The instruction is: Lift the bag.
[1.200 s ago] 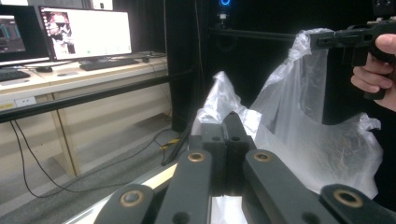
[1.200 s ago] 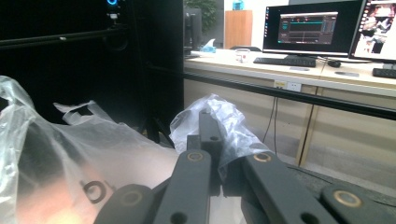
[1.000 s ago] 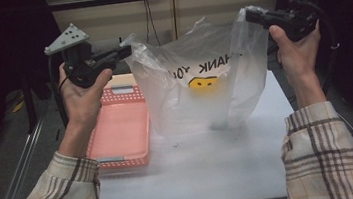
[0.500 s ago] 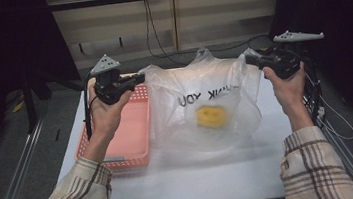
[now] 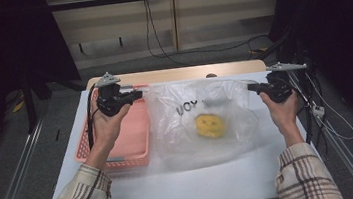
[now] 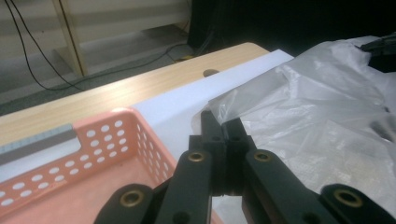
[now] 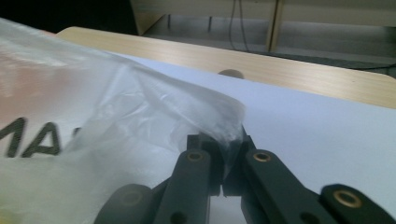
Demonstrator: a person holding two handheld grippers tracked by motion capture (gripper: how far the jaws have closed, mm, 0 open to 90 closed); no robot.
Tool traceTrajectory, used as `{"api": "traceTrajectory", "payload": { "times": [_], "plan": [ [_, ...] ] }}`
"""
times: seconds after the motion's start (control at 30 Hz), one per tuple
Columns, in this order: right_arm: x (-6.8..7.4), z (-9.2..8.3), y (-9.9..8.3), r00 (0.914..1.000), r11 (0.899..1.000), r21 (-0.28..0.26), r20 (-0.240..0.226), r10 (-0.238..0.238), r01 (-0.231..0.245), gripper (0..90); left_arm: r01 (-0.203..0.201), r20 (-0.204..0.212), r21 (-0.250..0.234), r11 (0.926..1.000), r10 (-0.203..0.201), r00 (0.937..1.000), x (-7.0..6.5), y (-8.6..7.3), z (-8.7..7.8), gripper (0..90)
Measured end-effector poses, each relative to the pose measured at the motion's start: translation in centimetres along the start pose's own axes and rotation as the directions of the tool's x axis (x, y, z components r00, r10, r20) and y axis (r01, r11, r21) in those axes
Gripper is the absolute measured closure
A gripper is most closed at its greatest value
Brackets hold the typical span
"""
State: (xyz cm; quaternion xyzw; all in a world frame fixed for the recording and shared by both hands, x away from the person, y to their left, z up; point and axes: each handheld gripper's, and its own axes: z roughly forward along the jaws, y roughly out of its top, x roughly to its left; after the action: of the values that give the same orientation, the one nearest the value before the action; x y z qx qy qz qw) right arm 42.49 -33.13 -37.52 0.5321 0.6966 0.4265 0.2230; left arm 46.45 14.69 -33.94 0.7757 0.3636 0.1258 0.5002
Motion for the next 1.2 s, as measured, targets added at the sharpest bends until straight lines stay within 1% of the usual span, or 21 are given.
{"api": "traceTrajectory", "payload": {
  "times": [0.1,0.13,0.23,0.3,0.33,0.37,0.4,0.43,0.5,0.53,0.6,0.7,0.73,0.8,0.87,0.9,1.0,1.03,1.13,1.17,1.2],
  "plan": [
    [-0.4,-0.2,-0.2,0.9997,1.0,-0.013,0.016,0.019,-0.019,90.0,0.006,-0.002,0.001,1.0,-0.006,1.0,0.2,-0.1,0.1,90.0],
    [-0.3,-0.2,-0.2,0.9998,1.0,-0.013,0.015,0.015,-0.014,90.0,0.014,-0.001,-0.001,0.9999,-0.014,0.9999,0.2,-0.1,0.2,90.0],
    [0.0,-0.4,0.0,1.0,1.0,-0.019,-0.002,0.002,-0.002,90.0,0.017,0.003,0.01,0.9998,-0.017,0.9999,0.0,-0.1,0.5,90.0],
    [0.1,-0.5,0.0,1.0,1.0,-0.027,0.003,-0.002,0.002,90.0,0.003,-0.007,0.005,1.0,-0.003,1.0,-0.2,-0.1,0.4,90.0],
    [-0.2,-0.8,0.0,0.9994,1.0,-0.029,0.033,-0.004,0.005,90.0,0.001,-0.006,0.001,1.0,-0.001,1.0,-0.2,-0.1,0.3,90.0],
    [-0.6,-1.0,0.0,0.9986,1.0,-0.026,0.053,0.001,0.0,90.0,-0.001,0.015,0.0,1.0,0.001,0.9999,-0.1,0.1,-0.1,90.0],
    [-1.4,-1.6,0.0,0.9988,0.999,-0.033,0.04,0.026,-0.025,90.0,-0.007,0.021,0.0,1.0,0.007,0.9998,-0.1,0.2,-0.2,90.0],
    [-1.9,-2.0,0.0,0.9989,0.998,-0.043,0.028,0.039,-0.038,90.0,-0.019,0.021,0.005,0.9998,0.019,0.9996,-0.2,0.2,-0.2,90.0],
    [-1.8,-2.4,0.0,0.9984,0.999,-0.045,0.049,0.027,-0.025,90.0,-0.021,0.005,0.012,0.9997,0.021,0.9998,-0.7,0.3,0.3,90.0],
    [-1.5,-2.4,0.1,0.9977,0.999,-0.041,0.066,0.011,-0.008,90.0,-0.023,-0.001,0.024,0.9995,0.023,0.9997,-0.7,0.3,0.6,90.0],
    [-1.4,-2.4,0.2,0.9982,0.999,-0.048,0.058,0.015,-0.012,89.4,-0.001,0.007,0.019,0.9998,0.0,1.0,-0.8,0.1,1.2,90.0],
    [-1.3,-2.3,0.2,0.9988,0.999,-0.05,0.043,0.022,-0.02,77.4,-0.009,0.014,0.026,0.9996,0.008,0.9999,-1.0,0.1,1.3,88.1],
    [-1.2,-2.3,0.2,0.9989,0.999,-0.048,0.044,0.016,-0.014,77.1,-0.011,0.019,0.022,0.9997,0.01,0.9998,-1.1,0.1,1.3,86.4],
    [-1.1,-2.3,0.3,0.9995,0.999,-0.049,0.028,0.013,-0.012,75.3,-0.01,0.019,0.02,0.9998,0.009,0.9998,-1.1,0.3,1.2,86.4],
    [-1.1,-2.4,0.3,0.9996,0.998,-0.053,0.025,0.015,-0.014,66.8,0.002,0.013,0.02,0.9998,-0.003,0.9999,-1.0,0.3,1.1,86.3],
    [-1.0,-2.5,0.3,0.9995,0.998,-0.053,0.025,0.021,-0.02,60.5,0.014,0.011,0.018,0.9997,-0.015,0.9998,-1.0,0.3,1.2,85.7],
    [-0.8,-2.8,0.3,0.9997,0.998,-0.055,0.006,0.024,-0.023,50.5,0.028,-0.003,0.036,0.9989,-0.028,0.9996,-0.7,0.2,1.4,86.2],
    [-0.6,-2.8,0.3,0.9997,0.998,-0.056,0.003,0.023,-0.023,48.5,0.038,-0.005,0.04,0.9985,-0.038,0.9993,-0.6,0.1,1.5,86.1],
    [0.1,-3.2,0.5,1.0,0.998,-0.065,-0.004,0.005,-0.005,44.5,0.039,-0.008,0.04,0.9984,-0.039,0.9992,-0.5,0.1,1.7,82.9],
    [0.4,-3.3,0.5,1.0,0.998,-0.068,-0.003,-0.001,0.001,42.4,0.038,-0.008,0.039,0.9985,-0.037,0.9993,-0.6,0.1,1.7,80.9],
    [0.6,-3.3,0.6,1.0,0.997,-0.071,-0.004,-0.008,0.007,41.3,0.039,-0.012,0.031,0.9987,-0.039,0.9992,-0.7,0.1,1.7,75.9]
  ]
}}
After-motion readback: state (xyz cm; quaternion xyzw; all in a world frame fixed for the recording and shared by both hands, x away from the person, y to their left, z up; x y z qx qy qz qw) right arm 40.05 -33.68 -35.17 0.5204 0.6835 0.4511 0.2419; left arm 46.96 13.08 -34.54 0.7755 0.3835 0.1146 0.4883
